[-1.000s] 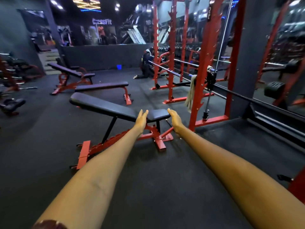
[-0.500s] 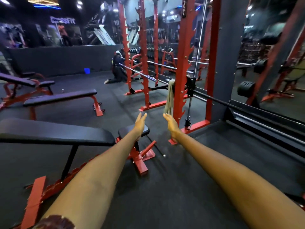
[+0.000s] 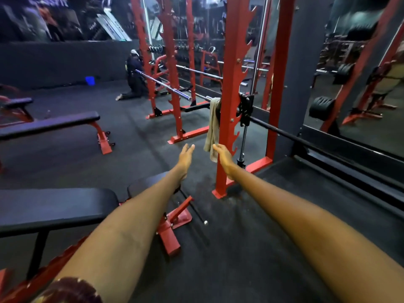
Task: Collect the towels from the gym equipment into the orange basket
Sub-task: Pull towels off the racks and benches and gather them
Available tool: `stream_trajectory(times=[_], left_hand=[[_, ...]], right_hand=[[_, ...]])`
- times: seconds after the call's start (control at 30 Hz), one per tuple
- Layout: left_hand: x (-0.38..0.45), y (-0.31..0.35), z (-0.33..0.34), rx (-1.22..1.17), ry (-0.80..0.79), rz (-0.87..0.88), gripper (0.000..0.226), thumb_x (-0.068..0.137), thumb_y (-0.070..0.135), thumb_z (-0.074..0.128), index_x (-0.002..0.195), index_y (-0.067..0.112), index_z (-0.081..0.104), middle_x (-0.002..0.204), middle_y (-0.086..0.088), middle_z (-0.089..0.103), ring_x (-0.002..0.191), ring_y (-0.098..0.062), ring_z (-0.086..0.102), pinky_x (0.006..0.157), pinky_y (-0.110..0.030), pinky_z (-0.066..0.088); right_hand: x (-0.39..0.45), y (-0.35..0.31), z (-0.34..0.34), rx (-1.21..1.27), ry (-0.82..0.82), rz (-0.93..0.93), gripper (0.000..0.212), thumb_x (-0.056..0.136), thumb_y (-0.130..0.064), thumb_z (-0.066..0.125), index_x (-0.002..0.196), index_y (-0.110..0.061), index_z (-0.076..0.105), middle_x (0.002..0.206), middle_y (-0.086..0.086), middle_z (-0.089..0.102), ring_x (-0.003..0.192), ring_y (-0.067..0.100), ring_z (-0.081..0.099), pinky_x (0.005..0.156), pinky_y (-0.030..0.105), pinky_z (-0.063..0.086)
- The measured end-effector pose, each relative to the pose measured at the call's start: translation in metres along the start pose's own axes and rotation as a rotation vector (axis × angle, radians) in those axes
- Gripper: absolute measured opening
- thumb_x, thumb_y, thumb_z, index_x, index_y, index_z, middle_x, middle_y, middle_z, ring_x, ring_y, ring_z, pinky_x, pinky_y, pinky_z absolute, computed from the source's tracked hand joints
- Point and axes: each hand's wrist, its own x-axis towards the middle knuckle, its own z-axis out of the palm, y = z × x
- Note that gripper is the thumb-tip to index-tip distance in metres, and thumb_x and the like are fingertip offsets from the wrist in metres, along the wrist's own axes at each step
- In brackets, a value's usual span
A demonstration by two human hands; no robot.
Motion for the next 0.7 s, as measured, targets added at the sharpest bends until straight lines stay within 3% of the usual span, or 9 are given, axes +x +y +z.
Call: stream_trajectory(times=[0.2, 0.33, 0.47, 0.7], left_hand=[[0.117, 0.027, 0.023, 0.006, 0.039, 0.019, 0.052, 0.101, 0.027, 0.038, 0.149, 0.009, 0.026, 0.156, -0.005, 0.025, 0.144, -0.021, 0.024, 0.115, -0.032, 0.020], [0.183, 0.018, 0.035, -0.004, 0.064, -0.021, 0.053, 0.101, 0.027, 0.037, 0.149, 0.009, 0.024, 0.156, -0.005, 0.024, 0.144, -0.020, 0.023, 0.115, -0.030, 0.019], [0.259, -0.001, 0.040, 0.020, 0.075, -0.060, 0.052, 0.101, 0.026, 0.037, 0.149, 0.008, 0.024, 0.157, -0.007, 0.023, 0.144, -0.020, 0.023, 0.115, -0.029, 0.019], [0.417, -0.009, 0.041, 0.016, 0.088, -0.085, 0.051, 0.101, 0.025, 0.038, 0.149, 0.010, 0.027, 0.155, -0.004, 0.027, 0.143, -0.017, 0.026, 0.114, -0.026, 0.018]], right_hand=[[0.131, -0.017, -0.012, -0.012, 0.004, 0.007, 0.050, 0.100, -0.024, 0.042, 0.143, 0.000, 0.033, 0.150, 0.014, 0.034, 0.139, 0.027, 0.034, 0.115, 0.036, 0.027], [0.200, -0.003, -0.008, -0.003, -0.043, 0.062, 0.049, 0.099, -0.025, 0.044, 0.141, 0.001, 0.037, 0.130, 0.009, 0.044, 0.129, 0.024, 0.040, 0.103, 0.031, 0.032], [0.277, 0.018, 0.000, 0.017, -0.086, 0.111, 0.050, 0.099, -0.025, 0.044, 0.142, -0.001, 0.033, 0.149, 0.012, 0.035, 0.138, 0.024, 0.032, 0.110, 0.033, 0.027], [0.423, 0.030, 0.019, -0.018, -0.061, 0.125, 0.050, 0.100, -0.026, 0.042, 0.143, -0.002, 0.032, 0.150, 0.012, 0.034, 0.138, 0.024, 0.032, 0.110, 0.033, 0.027]])
